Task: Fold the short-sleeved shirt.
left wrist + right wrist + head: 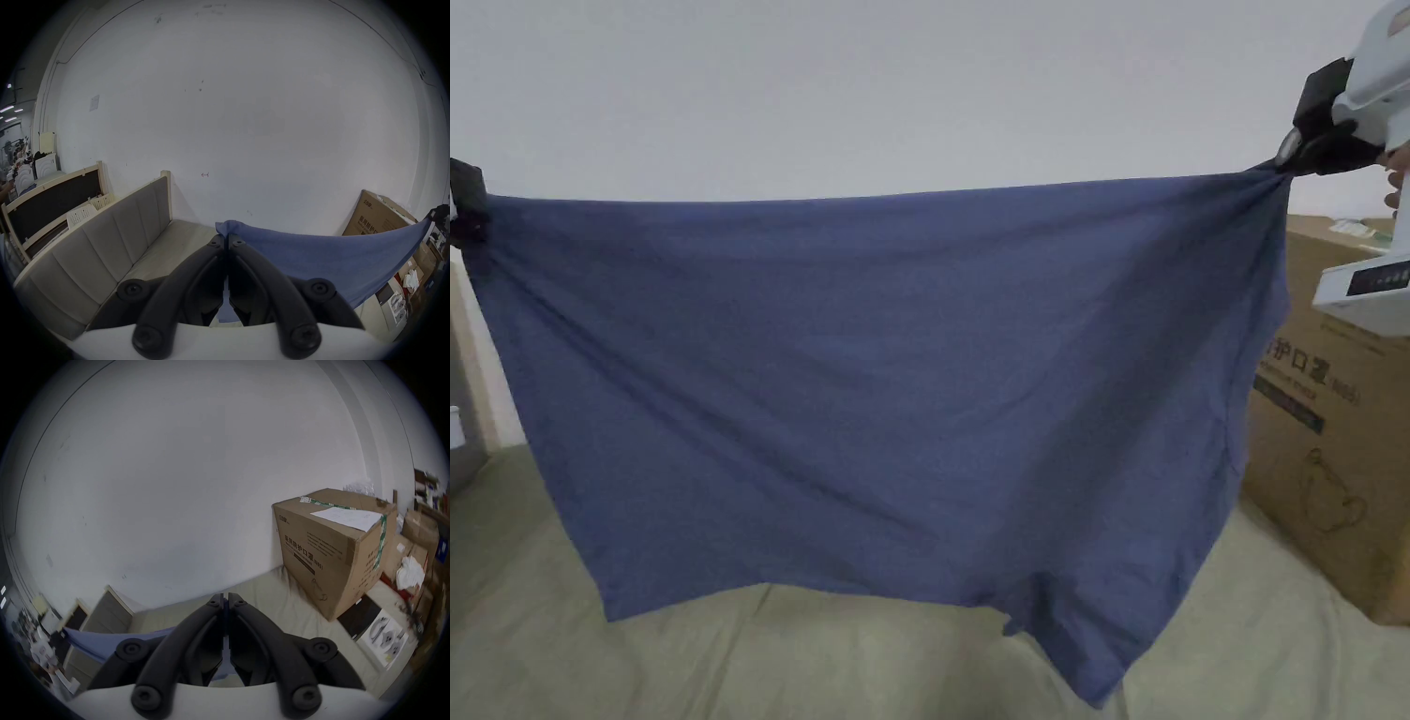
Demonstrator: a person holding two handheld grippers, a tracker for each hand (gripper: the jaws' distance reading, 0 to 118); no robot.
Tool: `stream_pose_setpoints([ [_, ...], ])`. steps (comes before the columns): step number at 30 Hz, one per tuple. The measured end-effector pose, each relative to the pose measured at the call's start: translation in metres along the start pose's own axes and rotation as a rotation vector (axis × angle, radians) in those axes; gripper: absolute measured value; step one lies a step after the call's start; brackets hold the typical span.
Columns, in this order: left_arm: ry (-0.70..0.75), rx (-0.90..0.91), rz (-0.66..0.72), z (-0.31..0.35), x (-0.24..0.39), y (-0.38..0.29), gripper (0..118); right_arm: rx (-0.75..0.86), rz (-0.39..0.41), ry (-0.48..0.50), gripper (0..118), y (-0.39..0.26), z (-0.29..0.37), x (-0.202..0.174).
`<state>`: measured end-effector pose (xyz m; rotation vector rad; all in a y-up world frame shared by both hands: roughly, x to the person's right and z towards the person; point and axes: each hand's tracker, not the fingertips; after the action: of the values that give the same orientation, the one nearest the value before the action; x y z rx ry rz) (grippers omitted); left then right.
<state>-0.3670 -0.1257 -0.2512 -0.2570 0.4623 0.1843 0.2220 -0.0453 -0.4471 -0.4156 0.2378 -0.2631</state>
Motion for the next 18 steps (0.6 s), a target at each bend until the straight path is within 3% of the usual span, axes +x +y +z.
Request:
stream_pose_setpoints([
  [2, 0.001, -0.045, -0.001, -0.015, 0.0, -0.02, 1, -0.03, 0.065, -0.042, 3, -0.013, -0.012, -0.001],
  [9, 0.058, -0.295, -0.099, -0.095, 0.016, -0.14, 1, -0.24, -0.005, -0.119, 3, -0.098, -0.107, 0.031],
  [13, 0.049, -0.439, 0.004, -0.139, 0.009, -0.218, 1, -0.401, -0.045, -0.182, 3, -0.171, -0.166, 0.059],
  [18, 0.102, -0.593, -0.059, -0.161, 0.007, -0.3, 1, -0.566, -0.07, -0.243, 3, -0.261, -0.212, 0.092],
])
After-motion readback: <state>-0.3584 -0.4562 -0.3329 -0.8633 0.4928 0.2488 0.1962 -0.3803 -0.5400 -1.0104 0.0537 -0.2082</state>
